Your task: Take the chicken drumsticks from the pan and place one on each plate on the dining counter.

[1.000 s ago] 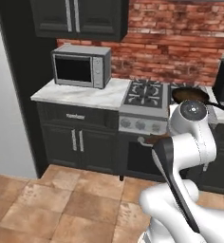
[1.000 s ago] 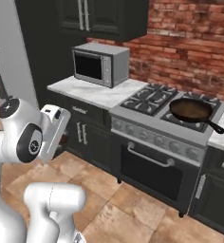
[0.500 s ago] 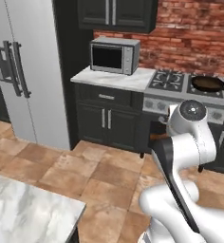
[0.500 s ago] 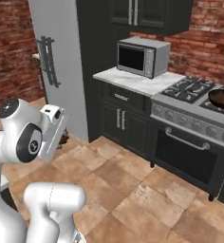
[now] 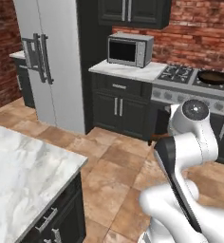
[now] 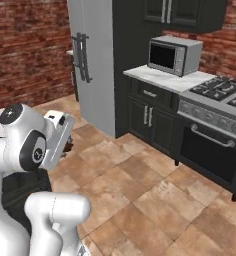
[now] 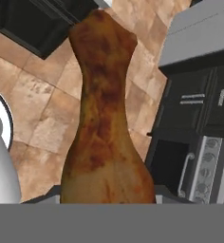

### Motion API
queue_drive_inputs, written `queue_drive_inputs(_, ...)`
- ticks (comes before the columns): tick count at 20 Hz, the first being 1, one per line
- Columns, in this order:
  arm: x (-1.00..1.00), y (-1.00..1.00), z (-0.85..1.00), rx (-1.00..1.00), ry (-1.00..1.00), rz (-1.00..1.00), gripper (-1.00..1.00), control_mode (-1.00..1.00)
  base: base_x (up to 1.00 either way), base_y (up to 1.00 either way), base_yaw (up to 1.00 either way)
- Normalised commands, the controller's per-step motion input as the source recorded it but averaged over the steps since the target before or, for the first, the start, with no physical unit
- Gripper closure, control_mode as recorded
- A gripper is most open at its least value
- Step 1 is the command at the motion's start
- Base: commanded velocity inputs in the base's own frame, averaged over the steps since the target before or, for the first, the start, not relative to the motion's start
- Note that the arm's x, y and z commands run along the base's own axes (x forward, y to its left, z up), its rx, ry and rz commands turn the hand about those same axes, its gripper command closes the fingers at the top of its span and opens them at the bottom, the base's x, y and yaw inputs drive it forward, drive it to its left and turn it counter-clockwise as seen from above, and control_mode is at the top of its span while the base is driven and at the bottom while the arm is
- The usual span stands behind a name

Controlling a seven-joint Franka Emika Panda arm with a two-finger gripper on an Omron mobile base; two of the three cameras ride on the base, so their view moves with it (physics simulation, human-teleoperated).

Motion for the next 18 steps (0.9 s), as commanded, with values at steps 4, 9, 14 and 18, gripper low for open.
queue_drive_inputs(4,0.0,0.0,0.0,0.0,0.0,0.0,1.0,1.0,-0.66,1.0,0.17)
queue_drive_inputs(9,0.0,0.0,0.0,0.0,0.0,0.0,1.0,1.0,-0.83,1.0,0.14)
queue_drive_inputs(14,0.0,0.0,0.0,0.0,0.0,0.0,1.0,1.0,-0.73,1.0,0.13)
queue_drive_inputs(18,0.0,0.0,0.0,0.0,0.0,0.0,1.0,1.0,-0.43,1.0,0.16)
